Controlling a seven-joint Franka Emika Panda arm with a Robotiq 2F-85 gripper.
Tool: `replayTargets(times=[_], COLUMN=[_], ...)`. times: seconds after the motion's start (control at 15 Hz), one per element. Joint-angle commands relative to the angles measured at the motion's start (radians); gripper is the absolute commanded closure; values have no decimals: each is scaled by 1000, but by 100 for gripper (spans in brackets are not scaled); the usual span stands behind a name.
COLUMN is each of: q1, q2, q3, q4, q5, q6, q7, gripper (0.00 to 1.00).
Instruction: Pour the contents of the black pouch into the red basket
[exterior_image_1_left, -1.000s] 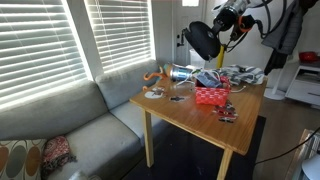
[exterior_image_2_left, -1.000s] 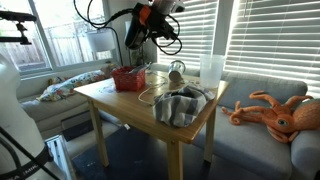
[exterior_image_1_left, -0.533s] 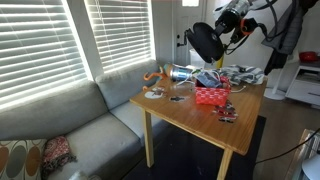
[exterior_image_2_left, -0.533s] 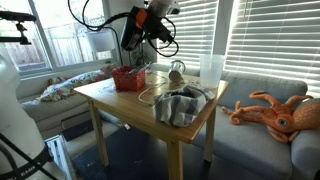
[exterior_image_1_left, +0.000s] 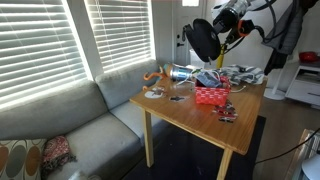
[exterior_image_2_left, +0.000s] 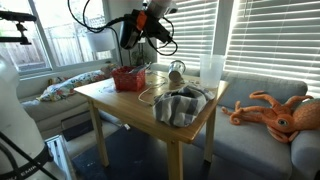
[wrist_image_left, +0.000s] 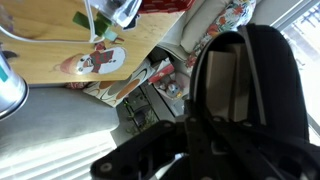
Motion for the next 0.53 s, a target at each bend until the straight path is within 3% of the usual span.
replayTargets(times=[0.0,0.47], q1=[8,-13], q2=[-33,-5], q3=[-19,-34], q4=[-20,-50], q5=[122,328], q6=[-17,-160], q7=[-113,-252], gripper=[99,99])
